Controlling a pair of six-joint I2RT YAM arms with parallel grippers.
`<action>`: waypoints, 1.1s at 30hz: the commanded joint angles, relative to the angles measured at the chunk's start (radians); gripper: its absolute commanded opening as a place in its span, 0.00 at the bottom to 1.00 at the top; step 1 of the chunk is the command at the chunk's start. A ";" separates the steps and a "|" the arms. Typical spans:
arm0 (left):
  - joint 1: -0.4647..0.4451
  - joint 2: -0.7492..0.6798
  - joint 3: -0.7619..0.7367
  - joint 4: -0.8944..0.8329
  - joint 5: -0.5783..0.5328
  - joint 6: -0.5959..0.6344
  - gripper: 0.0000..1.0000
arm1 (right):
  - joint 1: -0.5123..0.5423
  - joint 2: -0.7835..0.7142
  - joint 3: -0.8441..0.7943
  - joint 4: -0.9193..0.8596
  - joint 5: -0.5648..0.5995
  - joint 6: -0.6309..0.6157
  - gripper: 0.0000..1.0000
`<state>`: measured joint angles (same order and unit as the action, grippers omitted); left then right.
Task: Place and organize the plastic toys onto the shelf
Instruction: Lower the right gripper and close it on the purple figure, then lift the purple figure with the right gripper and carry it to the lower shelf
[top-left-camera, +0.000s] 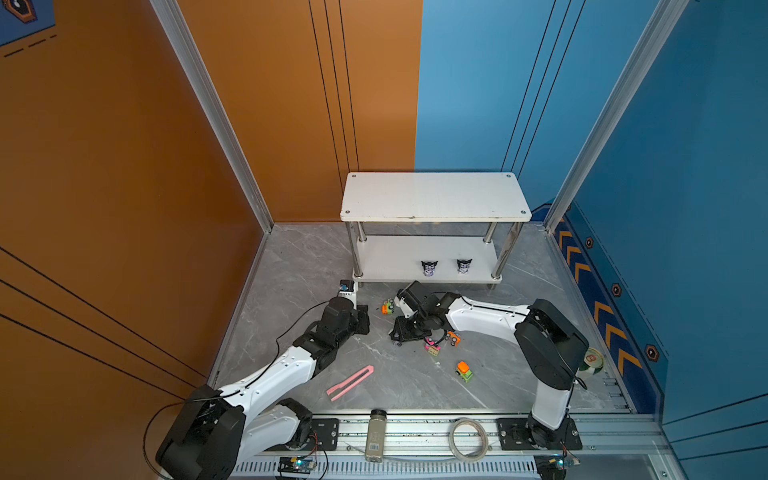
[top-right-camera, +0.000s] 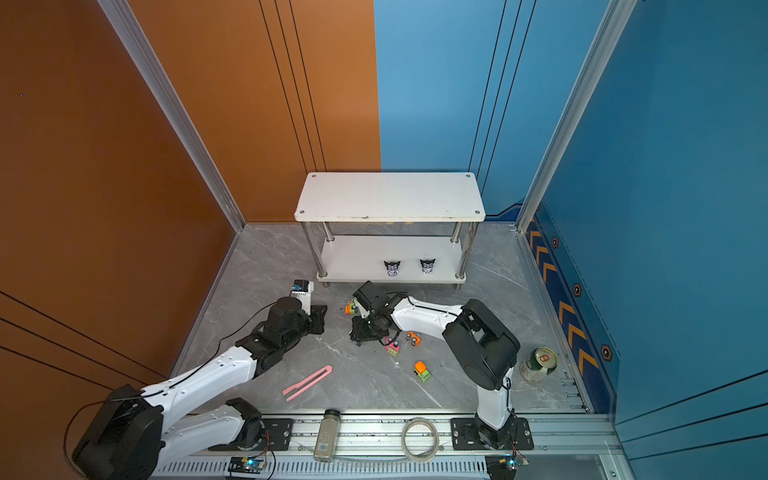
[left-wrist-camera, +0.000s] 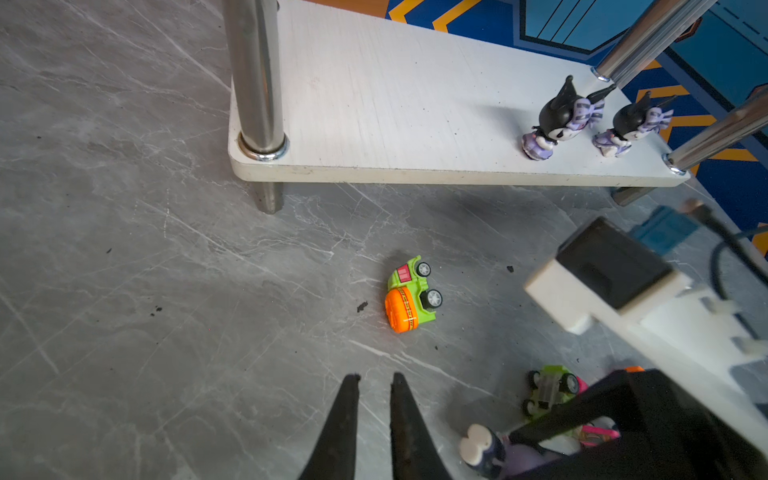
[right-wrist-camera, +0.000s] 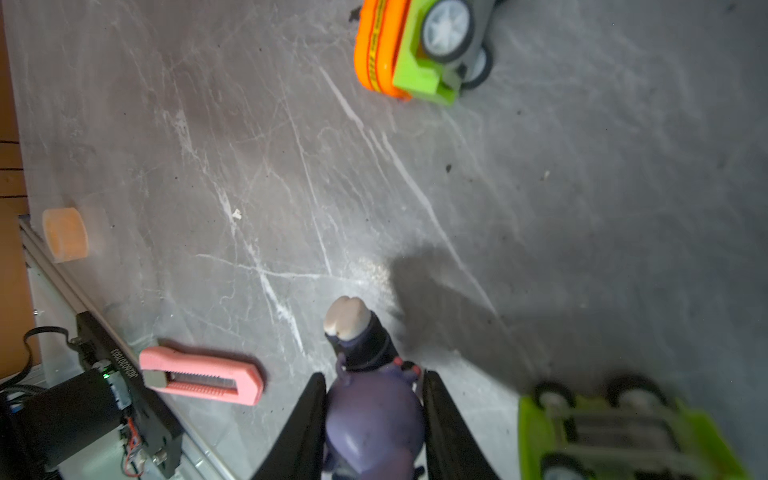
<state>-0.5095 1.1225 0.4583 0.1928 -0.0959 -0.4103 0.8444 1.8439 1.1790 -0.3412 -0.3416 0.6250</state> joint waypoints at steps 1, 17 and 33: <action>0.011 0.018 -0.009 0.025 0.028 -0.010 0.17 | 0.010 -0.036 -0.004 -0.065 -0.033 0.054 0.15; 0.013 -0.004 -0.013 0.003 0.025 -0.011 0.27 | 0.013 0.023 0.020 -0.053 -0.045 0.058 0.53; 0.016 0.051 0.015 0.013 0.055 -0.019 0.27 | 0.196 -0.086 0.075 -0.235 0.351 -0.320 0.66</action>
<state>-0.5041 1.1587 0.4583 0.2096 -0.0650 -0.4202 1.0084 1.7733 1.2358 -0.5156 -0.1215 0.4339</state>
